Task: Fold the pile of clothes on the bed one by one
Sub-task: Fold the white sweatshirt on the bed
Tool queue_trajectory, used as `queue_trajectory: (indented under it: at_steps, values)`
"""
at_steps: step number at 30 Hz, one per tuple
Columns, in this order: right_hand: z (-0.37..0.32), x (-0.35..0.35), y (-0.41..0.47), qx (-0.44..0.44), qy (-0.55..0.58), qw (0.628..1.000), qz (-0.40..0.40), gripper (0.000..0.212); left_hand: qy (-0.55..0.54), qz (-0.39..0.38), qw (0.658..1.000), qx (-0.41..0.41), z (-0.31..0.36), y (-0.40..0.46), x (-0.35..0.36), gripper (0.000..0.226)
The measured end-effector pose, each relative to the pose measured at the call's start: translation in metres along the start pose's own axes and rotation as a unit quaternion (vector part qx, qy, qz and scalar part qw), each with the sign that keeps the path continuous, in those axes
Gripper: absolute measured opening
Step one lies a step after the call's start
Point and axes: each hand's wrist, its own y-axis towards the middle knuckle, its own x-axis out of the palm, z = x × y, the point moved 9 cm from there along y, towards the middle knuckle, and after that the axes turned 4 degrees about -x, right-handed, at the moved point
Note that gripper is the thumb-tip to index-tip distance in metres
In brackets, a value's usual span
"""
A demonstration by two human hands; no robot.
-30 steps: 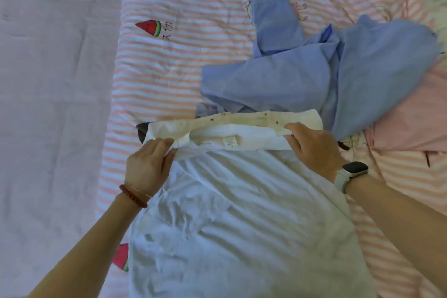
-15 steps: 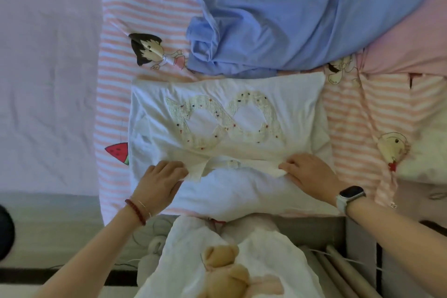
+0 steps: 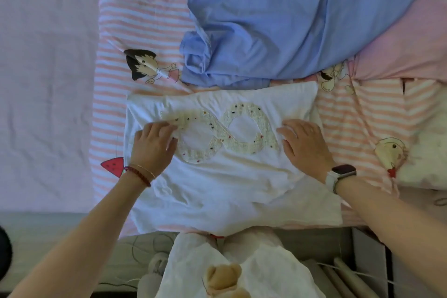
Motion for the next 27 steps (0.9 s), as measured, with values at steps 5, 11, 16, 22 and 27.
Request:
queue_trajectory:
  at_steps: [5, 11, 16, 22, 27]
  values:
    - [0.04, 0.005, 0.074, 0.076, -0.011, 0.988, -0.135, 0.055, 0.045, -0.127, 0.99, -0.043, -0.024, 0.07, 0.021, 0.053]
    - [0.075, 0.022, 0.099, 0.134, 0.048, 0.962, -0.234, 0.054, 0.078, -0.262, 0.958, -0.092, -0.064, 0.101, 0.033, 0.044]
    - [0.074, -0.002, 0.097, 0.145, 0.1, 0.957, -0.232, 0.032, -0.042, -0.281, 0.956, -0.068, -0.056, 0.105, 0.005, 0.017]
    - [0.087, -0.08, 0.137, 0.134, -0.036, 0.979, -0.149, 0.028, -0.023, -0.171, 0.983, -0.065, -0.057, 0.149, -0.064, 0.024]
    - [0.085, -0.134, 0.171, 0.131, -0.136, 0.982, 0.018, 0.029, 0.035, 0.008, 0.996, -0.08, -0.048, 0.189, -0.129, 0.028]
